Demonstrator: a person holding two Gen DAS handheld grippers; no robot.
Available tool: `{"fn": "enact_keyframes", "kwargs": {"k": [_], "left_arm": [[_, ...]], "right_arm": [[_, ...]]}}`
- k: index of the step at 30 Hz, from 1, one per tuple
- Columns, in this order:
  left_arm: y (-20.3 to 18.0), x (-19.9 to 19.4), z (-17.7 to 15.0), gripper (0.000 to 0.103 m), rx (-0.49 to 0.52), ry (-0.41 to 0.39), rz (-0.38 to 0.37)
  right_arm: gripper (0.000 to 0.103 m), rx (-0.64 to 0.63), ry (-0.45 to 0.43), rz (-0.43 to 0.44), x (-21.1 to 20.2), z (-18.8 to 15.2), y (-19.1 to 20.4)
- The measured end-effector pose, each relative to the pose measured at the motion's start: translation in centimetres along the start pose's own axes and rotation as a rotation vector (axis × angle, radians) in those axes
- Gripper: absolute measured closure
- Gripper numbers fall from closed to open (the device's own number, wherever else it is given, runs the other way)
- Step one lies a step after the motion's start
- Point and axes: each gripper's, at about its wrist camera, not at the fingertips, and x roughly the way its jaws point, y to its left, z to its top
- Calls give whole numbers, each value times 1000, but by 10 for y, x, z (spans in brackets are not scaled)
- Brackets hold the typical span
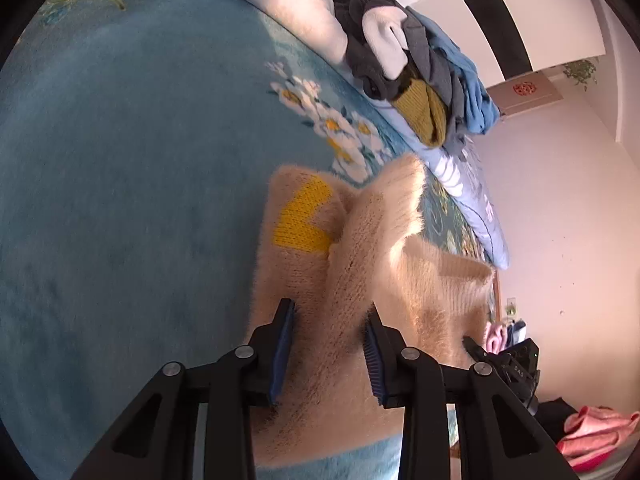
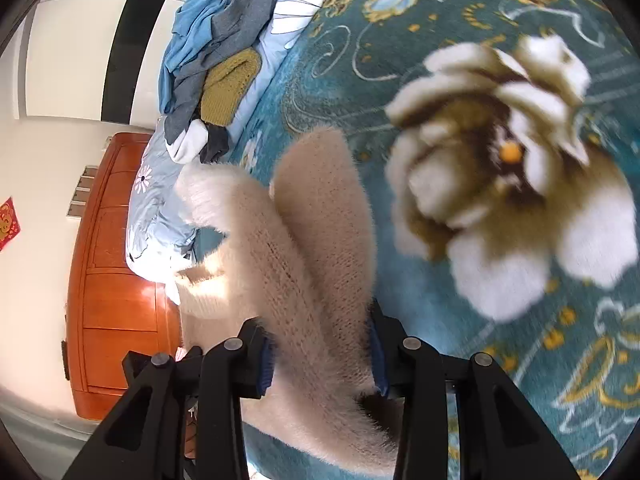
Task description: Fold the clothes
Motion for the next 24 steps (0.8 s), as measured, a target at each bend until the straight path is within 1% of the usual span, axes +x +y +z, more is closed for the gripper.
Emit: {"fn": "enact_keyframes", "kwargs": {"k": [3,5,7,9,10,11,12,13,15,17,18,19,20,21,23,24], "left_arm": [[7,1,-15,68,12,4,3],[14,4,-14,67,-30,-2,-15],[16,7,-12,66,-43,-3,-18],[15,6,-13,62,-23,0,-18],[15,5,-14,57,-7,0,-11],[15,5,-16,47,6,2,12],[15,7,-15,41,15,7,37],[15,9,-15,38,18,12,42],[19,13,-15,38,-4,23,13],[20,16,-15,40,-21,21,-2],[19,16,-16,40,-23,17,-4],[16,17,-16,43,-21,11,1],[12,16,-16,53,-4,8,11],[8,14,-17,55,16,6,23],[-3,10,-18,62,54,-1,34],[-9,6,-18,63,71,-8,31]], "right_arm": [[63,15,10,9,-12,-18,-12],[62,35,-8,19,-10,-19,-16],[59,16,-18,-9,-8,-19,-12],[54,-26,-26,-44,-5,-19,-5],[53,-43,-27,-61,-4,-19,-5],[50,-53,-31,-73,-2,-20,-5],[46,-48,-31,-75,0,-21,-7],[46,-36,-33,-67,3,-21,-10],[43,-15,-51,-50,5,-22,-13],[43,0,-61,-47,5,-22,-12],[45,7,-67,-46,5,-22,-12],[47,9,-68,-38,5,-21,-10],[54,9,-66,-26,4,-21,-8],[59,9,-65,-14,2,-20,-7],[63,-9,-58,13,-3,-19,-2],[65,-19,-53,27,-6,-19,0]]}}
